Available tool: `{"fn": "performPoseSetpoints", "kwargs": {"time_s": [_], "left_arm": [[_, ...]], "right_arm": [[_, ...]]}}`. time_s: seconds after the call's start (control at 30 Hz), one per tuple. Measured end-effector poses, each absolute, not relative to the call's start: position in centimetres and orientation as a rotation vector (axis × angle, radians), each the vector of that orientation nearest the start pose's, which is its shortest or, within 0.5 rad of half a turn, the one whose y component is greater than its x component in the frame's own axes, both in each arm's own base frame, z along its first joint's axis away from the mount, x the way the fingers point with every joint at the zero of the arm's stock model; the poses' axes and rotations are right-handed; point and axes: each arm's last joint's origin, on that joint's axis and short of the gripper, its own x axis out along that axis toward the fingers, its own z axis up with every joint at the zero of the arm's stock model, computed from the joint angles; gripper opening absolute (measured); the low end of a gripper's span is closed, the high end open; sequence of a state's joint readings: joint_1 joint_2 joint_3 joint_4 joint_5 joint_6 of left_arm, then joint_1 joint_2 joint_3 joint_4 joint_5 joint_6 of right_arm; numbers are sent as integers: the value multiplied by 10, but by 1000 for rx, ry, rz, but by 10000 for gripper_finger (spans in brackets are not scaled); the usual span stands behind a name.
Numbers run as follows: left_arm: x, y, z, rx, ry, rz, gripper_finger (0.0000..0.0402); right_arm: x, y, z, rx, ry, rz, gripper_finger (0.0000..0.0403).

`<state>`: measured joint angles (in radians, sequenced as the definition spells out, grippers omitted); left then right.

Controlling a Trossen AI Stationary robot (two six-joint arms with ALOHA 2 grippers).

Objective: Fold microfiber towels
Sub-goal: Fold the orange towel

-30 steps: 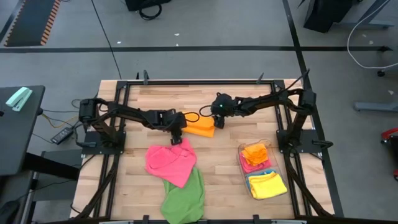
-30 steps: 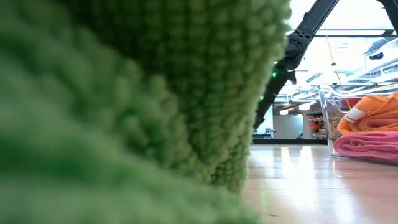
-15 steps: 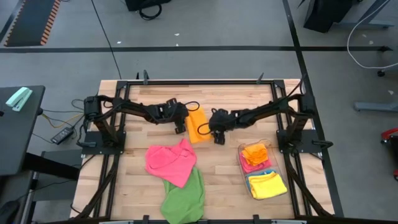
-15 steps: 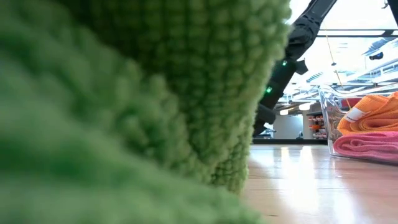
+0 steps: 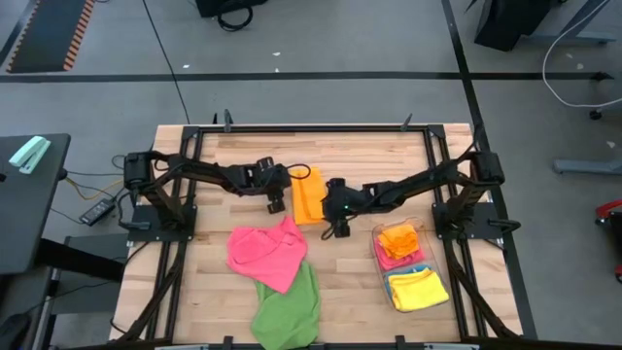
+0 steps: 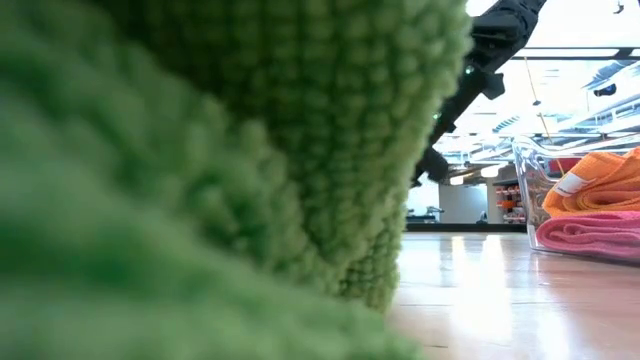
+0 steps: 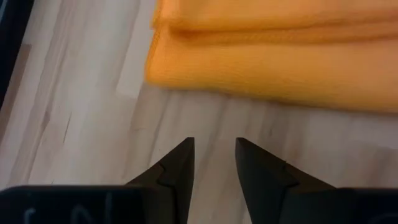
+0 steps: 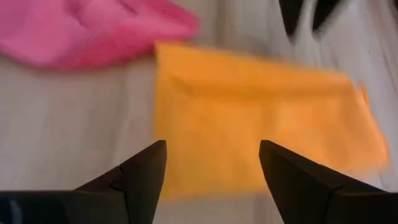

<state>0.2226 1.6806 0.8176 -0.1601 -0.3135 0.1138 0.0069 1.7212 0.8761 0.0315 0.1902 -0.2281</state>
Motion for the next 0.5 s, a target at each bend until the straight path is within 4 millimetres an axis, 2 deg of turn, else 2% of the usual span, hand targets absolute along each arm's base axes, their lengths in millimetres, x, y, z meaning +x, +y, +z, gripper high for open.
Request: {"fn": "performPoseSetpoints", "kwargs": {"time_s": [0.2, 0.5], "left_arm": [[294, 69, 136, 156, 1083, 405, 125], [291, 68, 135, 157, 1113, 400, 115]], "right_arm": [[345, 3, 137, -409, 771, 0, 266], [355, 8, 114, -490, 748, 47, 266]]}}
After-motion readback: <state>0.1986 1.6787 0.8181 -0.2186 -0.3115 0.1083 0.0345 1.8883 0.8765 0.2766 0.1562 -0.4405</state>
